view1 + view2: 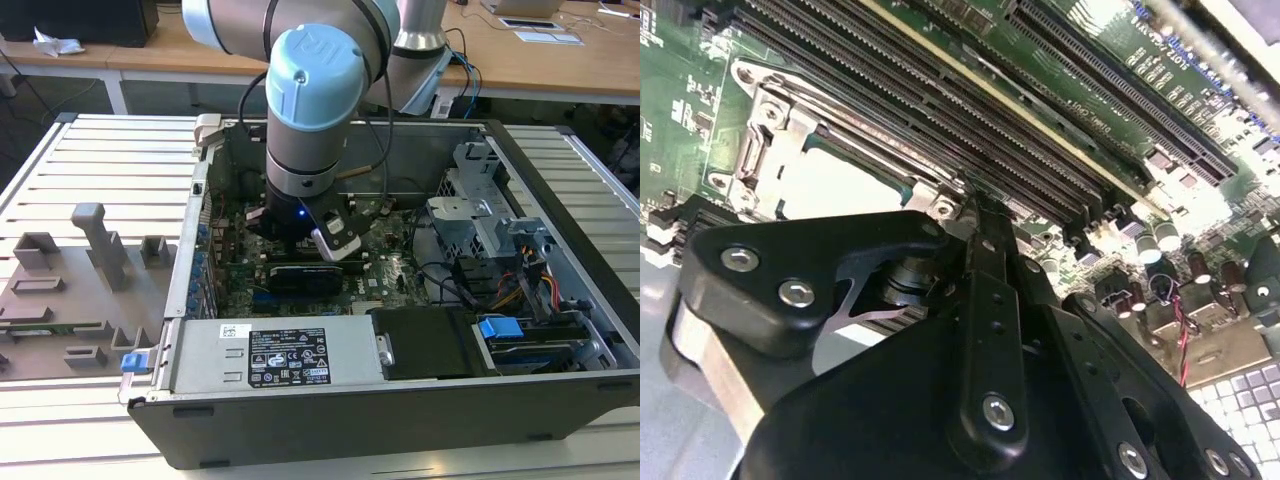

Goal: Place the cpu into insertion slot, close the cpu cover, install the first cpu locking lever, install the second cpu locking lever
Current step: 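Install the second cpu locking lever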

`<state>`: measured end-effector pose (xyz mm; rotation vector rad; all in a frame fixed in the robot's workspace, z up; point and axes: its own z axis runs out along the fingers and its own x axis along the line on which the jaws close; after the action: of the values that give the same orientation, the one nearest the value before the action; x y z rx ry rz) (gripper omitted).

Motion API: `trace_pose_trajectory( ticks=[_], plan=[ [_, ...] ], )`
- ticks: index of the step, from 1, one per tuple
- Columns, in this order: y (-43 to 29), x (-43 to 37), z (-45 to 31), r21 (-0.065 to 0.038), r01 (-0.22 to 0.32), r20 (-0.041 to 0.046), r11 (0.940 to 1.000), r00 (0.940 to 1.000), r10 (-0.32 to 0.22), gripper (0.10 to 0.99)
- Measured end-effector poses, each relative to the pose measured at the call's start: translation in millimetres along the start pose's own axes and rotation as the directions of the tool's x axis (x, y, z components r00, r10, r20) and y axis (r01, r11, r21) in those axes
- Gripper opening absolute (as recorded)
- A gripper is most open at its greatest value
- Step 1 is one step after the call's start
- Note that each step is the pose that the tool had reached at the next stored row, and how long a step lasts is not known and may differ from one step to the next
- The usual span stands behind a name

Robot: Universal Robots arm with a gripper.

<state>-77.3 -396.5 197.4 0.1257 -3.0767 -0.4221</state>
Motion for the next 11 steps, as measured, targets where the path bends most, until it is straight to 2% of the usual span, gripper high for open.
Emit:
trace_pose_trajectory(
  ticks=[6, 11],
  plan=[
    [-2.9, 2.9, -0.6, -0.004, 0.001, 0.0006, 1.0000, 1.0000, -0.001, 0.106],
    [-2.3, 2.8, -2.0, -0.005, 0.013, -0.0023, 0.9999, 0.9999, -0.013, 0.106]
  ],
)
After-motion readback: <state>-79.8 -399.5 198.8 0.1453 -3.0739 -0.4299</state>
